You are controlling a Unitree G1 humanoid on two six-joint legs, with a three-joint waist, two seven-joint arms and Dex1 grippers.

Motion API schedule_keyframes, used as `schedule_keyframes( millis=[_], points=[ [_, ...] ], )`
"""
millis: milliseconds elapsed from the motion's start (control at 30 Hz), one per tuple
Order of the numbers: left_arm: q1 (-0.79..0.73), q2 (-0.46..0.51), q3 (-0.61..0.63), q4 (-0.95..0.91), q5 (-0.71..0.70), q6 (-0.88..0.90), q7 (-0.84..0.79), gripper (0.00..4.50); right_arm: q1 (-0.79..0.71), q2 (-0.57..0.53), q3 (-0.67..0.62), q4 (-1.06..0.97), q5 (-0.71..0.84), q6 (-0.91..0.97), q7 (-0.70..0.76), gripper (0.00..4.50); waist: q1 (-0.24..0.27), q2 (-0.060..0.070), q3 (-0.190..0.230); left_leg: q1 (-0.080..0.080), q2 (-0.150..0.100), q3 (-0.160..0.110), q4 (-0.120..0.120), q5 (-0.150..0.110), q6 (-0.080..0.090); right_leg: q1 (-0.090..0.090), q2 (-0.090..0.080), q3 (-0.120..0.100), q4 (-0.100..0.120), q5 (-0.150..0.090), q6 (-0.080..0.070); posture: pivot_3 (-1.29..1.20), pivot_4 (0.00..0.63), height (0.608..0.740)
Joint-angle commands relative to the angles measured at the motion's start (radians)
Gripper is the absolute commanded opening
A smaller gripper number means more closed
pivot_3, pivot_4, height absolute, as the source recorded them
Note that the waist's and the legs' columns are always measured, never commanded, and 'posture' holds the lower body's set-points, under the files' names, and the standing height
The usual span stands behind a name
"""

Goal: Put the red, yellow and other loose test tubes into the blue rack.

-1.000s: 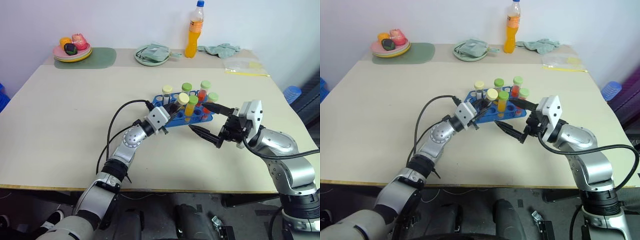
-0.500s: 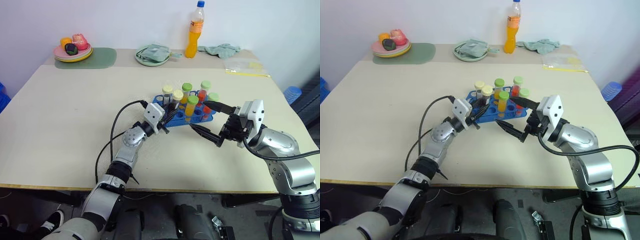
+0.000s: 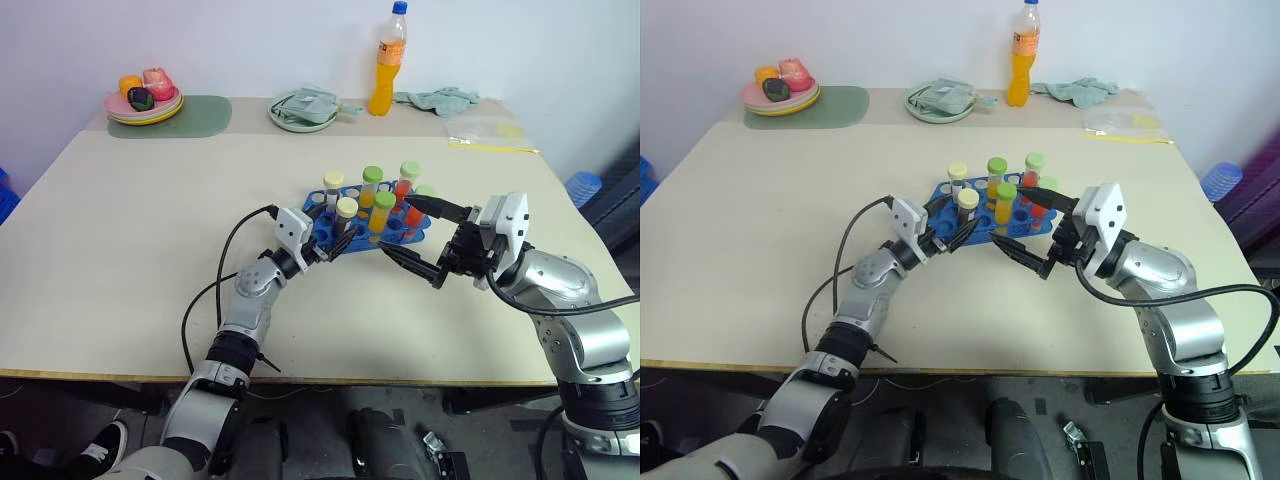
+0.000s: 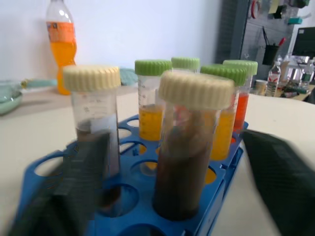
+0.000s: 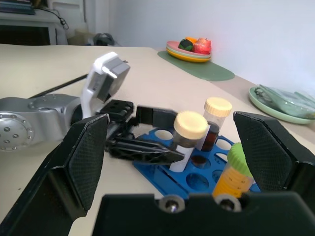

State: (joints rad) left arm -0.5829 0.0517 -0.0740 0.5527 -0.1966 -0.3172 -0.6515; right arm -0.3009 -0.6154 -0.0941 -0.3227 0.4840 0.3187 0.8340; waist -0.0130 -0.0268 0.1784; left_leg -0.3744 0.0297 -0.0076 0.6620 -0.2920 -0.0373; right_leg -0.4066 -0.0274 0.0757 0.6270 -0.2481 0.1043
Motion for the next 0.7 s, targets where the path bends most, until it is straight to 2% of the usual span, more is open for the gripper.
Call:
schedule_keyframes(
  millis=[33, 200, 367, 467, 567, 700],
  points=[
    [0.037, 0.028, -0.011, -0.153, -0.024, 0.05, -0.04, 4.44, -0.017, 0.002, -0.002, 0.004, -0.005, -0.032, 0.013, 4.5, -0.001, 0.0, 0.0, 0.0, 0.0, 0.0, 0.0, 0.0, 0.0, 0.0, 0.0, 0.0, 0.0, 0.0, 0.0, 0.0, 0.15, 0.74],
    [0.133, 0.108, -0.009, -0.383, -0.049, 0.193, -0.059, 4.44, -0.016, 0.006, 0.0, 0.049, -0.017, -0.07, 0.038, 4.5, -0.002, 0.0, 0.0, 0.0, 0.0, 0.0, 0.0, 0.0, 0.0, 0.0, 0.0, 0.0, 0.001, 0.0, 0.0, 0.0, 0.15, 0.74],
    [0.232, 0.3, 0.045, -0.572, -0.147, 0.339, -0.178, 4.44, -0.003, -0.005, -0.012, 0.086, -0.018, -0.094, 0.072, 4.5, -0.007, 0.0, 0.0, 0.001, 0.001, 0.0, 0.0, 0.0, 0.0, 0.0, 0.001, 0.0, 0.002, 0.0, 0.0, 0.0, 0.15, 0.74],
    [0.255, 0.418, 0.114, -0.609, -0.218, 0.419, -0.241, 4.44, 0.017, -0.03, -0.034, 0.101, -0.019, -0.101, 0.094, 4.5, -0.006, 0.001, 0.0, 0.001, 0.002, 0.0, 0.0, 0.0, 0.0, 0.0, 0.0, 0.0, 0.002, -0.001, -0.001, 0.0, 0.15, 0.74],
    [0.276, 0.543, 0.188, -0.586, -0.215, 0.367, -0.314, 4.44, 0.044, -0.06, -0.045, 0.116, -0.028, -0.106, 0.116, 4.5, -0.003, 0.001, 0.0, 0.001, 0.002, 0.0, 0.0, 0.0, 0.0, -0.001, 0.0, 0.0, 0.002, -0.002, -0.004, 0.0, 0.15, 0.74],
    [0.277, 0.607, 0.226, -0.582, -0.255, 0.371, -0.383, 4.44, 0.063, -0.076, -0.067, 0.156, -0.035, -0.141, 0.132, 4.5, 0.001, 0.001, 0.0, 0.001, 0.001, 0.001, 0.0, 0.0, 0.0, 0.0, -0.001, 0.0, 0.001, -0.002, -0.004, 0.0, 0.15, 0.74]
  ],
)
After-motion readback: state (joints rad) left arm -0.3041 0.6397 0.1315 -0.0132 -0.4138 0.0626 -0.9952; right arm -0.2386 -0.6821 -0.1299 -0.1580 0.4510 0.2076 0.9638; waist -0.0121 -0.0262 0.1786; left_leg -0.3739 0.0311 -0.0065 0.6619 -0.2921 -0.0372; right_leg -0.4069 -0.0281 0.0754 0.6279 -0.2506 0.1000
